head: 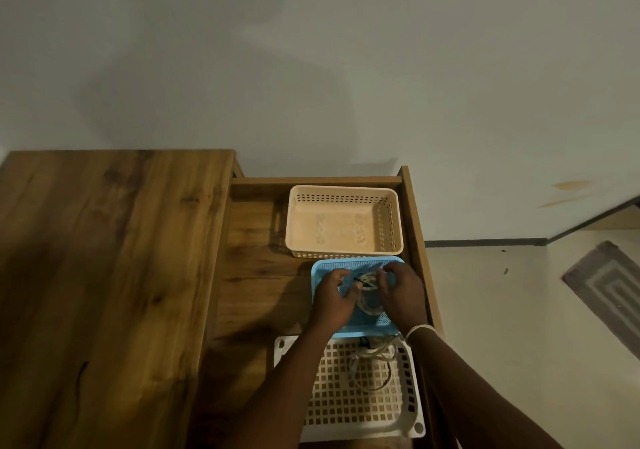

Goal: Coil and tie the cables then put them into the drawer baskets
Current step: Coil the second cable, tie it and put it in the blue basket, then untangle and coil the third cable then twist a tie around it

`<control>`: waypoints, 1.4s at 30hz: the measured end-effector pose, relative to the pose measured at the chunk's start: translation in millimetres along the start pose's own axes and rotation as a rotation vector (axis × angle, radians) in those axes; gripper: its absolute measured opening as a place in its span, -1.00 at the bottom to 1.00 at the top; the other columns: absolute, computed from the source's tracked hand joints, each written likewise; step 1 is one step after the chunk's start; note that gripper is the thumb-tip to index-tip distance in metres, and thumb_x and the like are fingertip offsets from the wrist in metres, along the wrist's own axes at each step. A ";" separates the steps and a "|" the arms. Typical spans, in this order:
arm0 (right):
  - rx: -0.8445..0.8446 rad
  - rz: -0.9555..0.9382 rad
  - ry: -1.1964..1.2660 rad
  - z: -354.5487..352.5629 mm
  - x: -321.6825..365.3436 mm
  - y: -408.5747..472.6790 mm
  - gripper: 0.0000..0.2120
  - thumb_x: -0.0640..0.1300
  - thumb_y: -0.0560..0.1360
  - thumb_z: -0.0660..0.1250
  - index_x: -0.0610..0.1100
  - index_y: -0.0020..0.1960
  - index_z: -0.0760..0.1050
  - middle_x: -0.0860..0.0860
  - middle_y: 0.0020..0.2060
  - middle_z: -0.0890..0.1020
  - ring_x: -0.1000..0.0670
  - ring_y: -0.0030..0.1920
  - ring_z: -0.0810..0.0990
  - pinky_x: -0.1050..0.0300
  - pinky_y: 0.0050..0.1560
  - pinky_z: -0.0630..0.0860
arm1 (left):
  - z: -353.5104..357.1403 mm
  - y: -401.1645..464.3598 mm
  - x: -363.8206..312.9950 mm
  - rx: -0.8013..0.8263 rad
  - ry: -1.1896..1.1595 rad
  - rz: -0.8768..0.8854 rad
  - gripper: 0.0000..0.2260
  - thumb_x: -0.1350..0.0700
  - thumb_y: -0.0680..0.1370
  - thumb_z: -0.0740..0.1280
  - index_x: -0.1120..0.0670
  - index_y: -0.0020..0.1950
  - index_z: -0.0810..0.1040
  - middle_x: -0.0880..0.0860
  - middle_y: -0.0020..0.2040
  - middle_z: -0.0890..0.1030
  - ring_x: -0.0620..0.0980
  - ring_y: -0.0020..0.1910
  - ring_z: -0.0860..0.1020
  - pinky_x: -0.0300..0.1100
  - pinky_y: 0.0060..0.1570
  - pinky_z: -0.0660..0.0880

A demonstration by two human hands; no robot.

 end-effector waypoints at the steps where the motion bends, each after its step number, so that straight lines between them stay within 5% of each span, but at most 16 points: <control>1: -0.035 -0.044 -0.015 -3.8 8.6 0.3 -0.95 -0.12 0.58 0.35 -0.09 -0.05 0.56 0.08 -0.14 0.59 0.07 -0.11 0.57 0.23 -0.11 0.49 | -8.2 -1.6 0.0 -0.017 -0.026 -0.002 -0.71 0.02 0.54 0.40 0.00 0.24 0.50 -0.03 0.22 0.55 -0.07 0.22 0.50 -0.09 0.20 0.51; 5: -0.123 -0.208 -0.086 -2.3 57.3 -3.5 -0.91 -0.11 0.54 0.40 -0.12 -0.06 0.54 -0.01 -0.13 0.58 -0.02 -0.08 0.53 0.07 -0.05 0.47 | -60.6 -18.7 -5.2 -0.143 -0.160 0.002 -0.79 -0.03 0.53 0.40 -0.07 0.14 0.51 -0.09 0.11 0.59 -0.14 0.13 0.53 -0.24 0.08 0.50; 9: -0.012 -0.446 -0.021 41.1 141.4 -25.7 -0.91 -0.17 0.51 0.41 -0.15 -0.11 0.51 -0.05 -0.18 0.54 -0.09 -0.13 0.51 -0.05 -0.11 0.46 | -142.3 -59.8 -0.6 -0.340 -0.288 0.009 -0.82 -0.02 0.53 0.41 -0.05 0.10 0.54 -0.11 0.04 0.62 -0.19 0.05 0.59 -0.30 0.03 0.52; 16: 0.410 -0.909 0.119 155.2 312.4 -166.6 -0.78 -0.03 0.50 0.31 -0.20 -0.03 0.55 -0.11 -0.12 0.56 -0.14 -0.08 0.53 -0.01 -0.06 0.45 | -339.2 -253.6 85.5 -0.912 -0.287 -0.034 -0.96 0.12 0.56 0.38 0.06 -0.02 0.58 -0.09 -0.15 0.62 -0.30 -0.17 0.57 -0.50 -0.23 0.42; 20: 0.666 -1.135 0.156 209.8 377.2 -289.2 -0.86 -0.12 0.50 0.33 -0.18 -0.01 0.52 -0.11 -0.11 0.58 -0.11 -0.04 0.51 -0.01 -0.03 0.46 | -408.6 -403.6 176.4 -1.206 -0.220 -0.237 -0.89 0.09 0.56 0.38 0.13 -0.08 0.56 -0.01 -0.18 0.59 -0.08 -0.19 0.53 -0.28 -0.20 0.42; 24: 1.044 -1.278 0.169 243.4 407.2 -406.9 -0.86 -0.17 0.49 0.25 -0.14 -0.09 0.58 -0.10 -0.12 0.67 -0.02 -0.08 0.55 0.08 -0.04 0.47 | -419.1 -503.5 243.3 -1.260 -0.046 -0.376 -0.88 0.15 0.53 0.39 0.15 -0.16 0.52 0.03 -0.23 0.57 0.03 -0.20 0.55 -0.16 -0.18 0.41; 29: 1.291 -1.260 -0.042 286.5 395.7 -487.0 -0.88 -0.19 0.52 0.35 -0.16 0.03 0.62 -0.10 0.01 0.70 -0.06 -0.01 0.65 0.07 0.02 0.56 | -407.6 -517.6 287.0 -1.071 -0.068 -0.322 -0.82 0.06 0.42 0.42 0.14 -0.07 0.64 0.06 -0.10 0.68 0.02 -0.10 0.64 -0.06 -0.06 0.58; 32: 1.273 -1.158 -0.073 292.2 393.2 -497.3 -0.82 -0.16 0.54 0.41 -0.18 0.11 0.64 0.01 0.00 0.66 0.11 -0.02 0.60 0.43 -0.04 0.44 | -395.7 -502.6 291.0 -0.887 -0.072 -0.321 -0.61 -0.14 0.32 0.33 0.09 -0.03 0.66 0.05 -0.05 0.69 0.02 -0.06 0.65 -0.02 -0.05 0.59; 36: 1.285 -1.008 0.066 291.9 396.6 -493.0 -0.82 -0.09 0.56 0.34 -0.07 0.11 0.65 0.01 0.05 0.72 0.03 0.10 0.68 0.12 0.14 0.57 | -404.5 -497.8 295.3 -0.898 -0.109 -0.331 -0.52 -0.21 0.24 0.32 -0.02 0.07 0.61 -0.06 0.03 0.66 -0.06 0.02 0.63 -0.04 0.00 0.59; 39: 1.423 -0.731 0.256 279.1 408.7 -488.5 -0.82 -0.19 0.61 0.30 -0.05 -0.09 0.64 0.05 -0.20 0.69 0.03 -0.12 0.66 0.07 0.00 0.57 | -415.3 -514.1 288.3 -1.000 -0.252 -0.471 -0.39 -0.30 0.16 0.40 0.00 0.09 0.47 -0.03 -0.03 0.62 -0.02 -0.10 0.60 -0.11 -0.13 0.56; 42: 1.560 -0.403 0.475 270.8 420.8 -478.2 -0.77 -0.13 0.61 0.31 -0.31 0.04 0.58 -0.16 -0.25 0.57 -0.10 -0.20 0.57 -0.01 -0.10 0.52 | -433.3 -504.7 278.1 -1.007 -0.655 -0.369 -0.64 0.03 0.35 0.52 -0.01 0.03 0.44 0.03 0.13 0.58 0.04 0.01 0.59 -0.19 -0.12 0.49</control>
Point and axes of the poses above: each hand's wrist, its own y-axis towards the middle knuckle, its own z-axis out of the palm, x = y × z, the point moved 9 cm from there along y, towards the middle knuckle
